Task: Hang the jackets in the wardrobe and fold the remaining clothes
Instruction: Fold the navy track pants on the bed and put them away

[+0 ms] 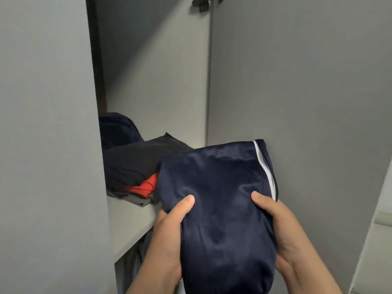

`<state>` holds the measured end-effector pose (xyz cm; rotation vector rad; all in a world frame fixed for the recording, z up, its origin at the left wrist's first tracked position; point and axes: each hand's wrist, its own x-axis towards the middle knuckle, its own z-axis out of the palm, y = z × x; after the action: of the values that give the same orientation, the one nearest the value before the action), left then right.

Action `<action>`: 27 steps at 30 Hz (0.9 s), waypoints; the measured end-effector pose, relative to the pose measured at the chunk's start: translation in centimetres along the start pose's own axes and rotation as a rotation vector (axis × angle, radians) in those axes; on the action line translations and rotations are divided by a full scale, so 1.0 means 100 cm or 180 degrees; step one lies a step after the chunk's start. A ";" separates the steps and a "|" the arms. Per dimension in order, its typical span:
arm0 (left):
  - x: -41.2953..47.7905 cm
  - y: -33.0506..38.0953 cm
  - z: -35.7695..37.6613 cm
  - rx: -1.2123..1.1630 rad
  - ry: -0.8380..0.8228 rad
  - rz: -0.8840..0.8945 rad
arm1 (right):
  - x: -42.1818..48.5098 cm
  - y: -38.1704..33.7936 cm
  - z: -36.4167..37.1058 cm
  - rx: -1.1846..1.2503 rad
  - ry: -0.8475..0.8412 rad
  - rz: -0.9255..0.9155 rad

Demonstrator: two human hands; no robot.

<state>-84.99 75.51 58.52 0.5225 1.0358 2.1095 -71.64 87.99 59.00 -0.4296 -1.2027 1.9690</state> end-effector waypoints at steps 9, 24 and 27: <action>0.048 0.026 0.008 -0.0058 0.0016 0.0572 | 0.072 -0.006 0.025 0.0156 -0.0396 0.0005; 0.102 0.074 0.036 -0.0102 0.0520 0.1580 | 0.155 -0.046 0.079 0.0353 -0.1280 0.0193; 0.122 0.099 0.048 -0.0132 0.0579 0.1870 | 0.181 -0.061 0.101 0.0463 -0.1527 0.0196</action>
<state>-94.27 82.93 69.81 0.6864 1.0192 2.7304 -86.97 97.21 71.16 0.0916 -1.3294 2.2721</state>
